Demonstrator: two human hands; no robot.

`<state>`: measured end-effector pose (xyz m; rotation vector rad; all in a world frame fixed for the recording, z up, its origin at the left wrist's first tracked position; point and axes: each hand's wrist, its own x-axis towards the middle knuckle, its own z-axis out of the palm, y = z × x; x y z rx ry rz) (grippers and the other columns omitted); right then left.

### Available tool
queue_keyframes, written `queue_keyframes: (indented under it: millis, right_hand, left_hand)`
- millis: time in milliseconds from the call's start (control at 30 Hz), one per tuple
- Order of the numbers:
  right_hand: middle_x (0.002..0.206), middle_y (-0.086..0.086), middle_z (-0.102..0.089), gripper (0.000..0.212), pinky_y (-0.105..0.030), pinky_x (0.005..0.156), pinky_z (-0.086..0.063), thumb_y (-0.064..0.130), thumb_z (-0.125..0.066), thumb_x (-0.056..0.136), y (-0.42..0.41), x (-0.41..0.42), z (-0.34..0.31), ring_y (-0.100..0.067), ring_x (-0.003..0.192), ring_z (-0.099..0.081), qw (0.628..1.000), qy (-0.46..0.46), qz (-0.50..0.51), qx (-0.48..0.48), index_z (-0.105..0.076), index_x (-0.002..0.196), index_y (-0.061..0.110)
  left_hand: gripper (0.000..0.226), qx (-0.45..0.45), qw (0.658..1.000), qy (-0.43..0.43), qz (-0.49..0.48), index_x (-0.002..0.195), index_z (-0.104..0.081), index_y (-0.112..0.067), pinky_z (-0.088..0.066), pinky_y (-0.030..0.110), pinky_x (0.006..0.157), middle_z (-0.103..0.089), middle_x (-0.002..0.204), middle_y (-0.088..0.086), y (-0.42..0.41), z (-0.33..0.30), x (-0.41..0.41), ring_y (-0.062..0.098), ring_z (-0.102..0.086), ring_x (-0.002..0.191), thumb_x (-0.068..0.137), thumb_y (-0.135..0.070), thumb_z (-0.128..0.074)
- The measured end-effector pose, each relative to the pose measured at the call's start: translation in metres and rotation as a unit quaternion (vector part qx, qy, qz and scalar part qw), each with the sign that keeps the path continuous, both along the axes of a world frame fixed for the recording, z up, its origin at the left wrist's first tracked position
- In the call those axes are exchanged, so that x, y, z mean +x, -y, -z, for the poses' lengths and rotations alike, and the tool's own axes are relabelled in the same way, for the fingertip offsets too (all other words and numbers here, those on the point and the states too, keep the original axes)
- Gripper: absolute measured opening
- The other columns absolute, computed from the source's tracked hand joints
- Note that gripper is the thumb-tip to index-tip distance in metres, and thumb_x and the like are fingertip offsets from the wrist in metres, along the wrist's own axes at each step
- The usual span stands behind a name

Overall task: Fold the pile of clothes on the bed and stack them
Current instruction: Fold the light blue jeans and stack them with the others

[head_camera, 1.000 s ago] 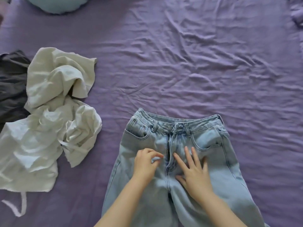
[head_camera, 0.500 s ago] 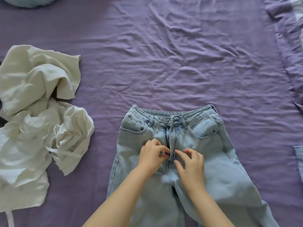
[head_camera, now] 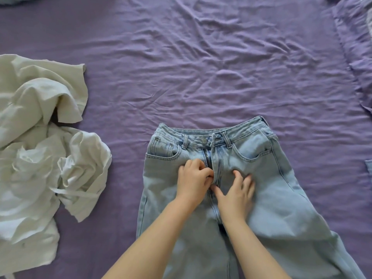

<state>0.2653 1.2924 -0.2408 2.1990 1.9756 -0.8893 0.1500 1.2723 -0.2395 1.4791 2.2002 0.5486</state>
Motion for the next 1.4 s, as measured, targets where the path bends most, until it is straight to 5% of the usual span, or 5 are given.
queue_keyframes:
  millis: [233, 433, 600, 1100, 1400]
  right_hand:
    - [0.156, -0.018, -0.015, 0.075, -0.039, 0.110, -0.018, 0.035, -0.073, 0.080, -0.008, -0.003, 0.000, -0.037, 0.142, -0.013, 1.000, -0.011, 0.001, -0.009, -0.035, 0.140, 0.013]
    - [0.154, -0.016, -0.016, 0.074, -0.040, 0.109, -0.023, 0.039, -0.073, 0.078, -0.020, -0.007, 0.001, -0.036, 0.140, -0.014, 0.999, 0.007, -0.005, -0.045, -0.035, 0.137, 0.015]
    - [0.153, -0.015, -0.017, 0.077, -0.040, 0.110, -0.018, 0.039, -0.075, 0.076, -0.023, -0.005, -0.002, -0.036, 0.140, -0.013, 0.998, -0.003, -0.006, -0.061, -0.034, 0.136, 0.014]
    - [0.154, -0.015, -0.013, 0.082, -0.042, 0.109, -0.021, 0.041, -0.077, 0.074, -0.025, -0.005, 0.001, -0.036, 0.142, -0.009, 0.997, 0.000, -0.010, -0.076, -0.031, 0.137, 0.014]
    - [0.156, -0.018, 0.001, 0.084, -0.047, 0.109, -0.023, 0.042, -0.078, 0.072, -0.030, -0.012, 0.005, -0.037, 0.143, -0.004, 0.995, 0.008, 0.009, -0.100, -0.030, 0.133, 0.011]
  left_hand:
    - [0.012, 0.113, 0.991, 0.000, 0.072, 0.066, -0.069, -0.006, -0.054, 0.037, 0.073, -0.068, 0.092, 0.009, -0.001, 0.004, -0.008, 0.031, -0.061, 0.090, 0.070, 0.001, -0.077]
    - [0.007, 0.052, 0.990, 0.038, 0.129, 0.071, -0.069, -0.001, -0.054, 0.041, 0.067, -0.070, 0.090, 0.012, -0.014, 0.006, -0.021, 0.033, -0.062, 0.078, 0.071, 0.006, -0.069]
    - [0.012, 0.079, 0.990, -0.001, 0.116, 0.067, -0.070, -0.012, -0.053, 0.038, 0.076, -0.069, 0.102, 0.010, -0.009, 0.002, -0.021, 0.036, -0.063, 0.091, 0.065, -0.004, -0.079]
    - [0.012, 0.004, 0.994, 0.019, 0.108, 0.067, -0.072, -0.007, -0.051, 0.045, 0.069, -0.068, 0.103, 0.015, -0.016, 0.006, -0.021, 0.040, -0.062, 0.089, 0.059, -0.004, -0.081]
    - [0.008, -0.050, 0.989, 0.141, 0.017, 0.083, -0.075, -0.003, -0.039, 0.031, 0.091, -0.061, 0.111, 0.014, -0.020, 0.011, -0.026, 0.033, -0.053, 0.103, 0.075, -0.001, -0.074]
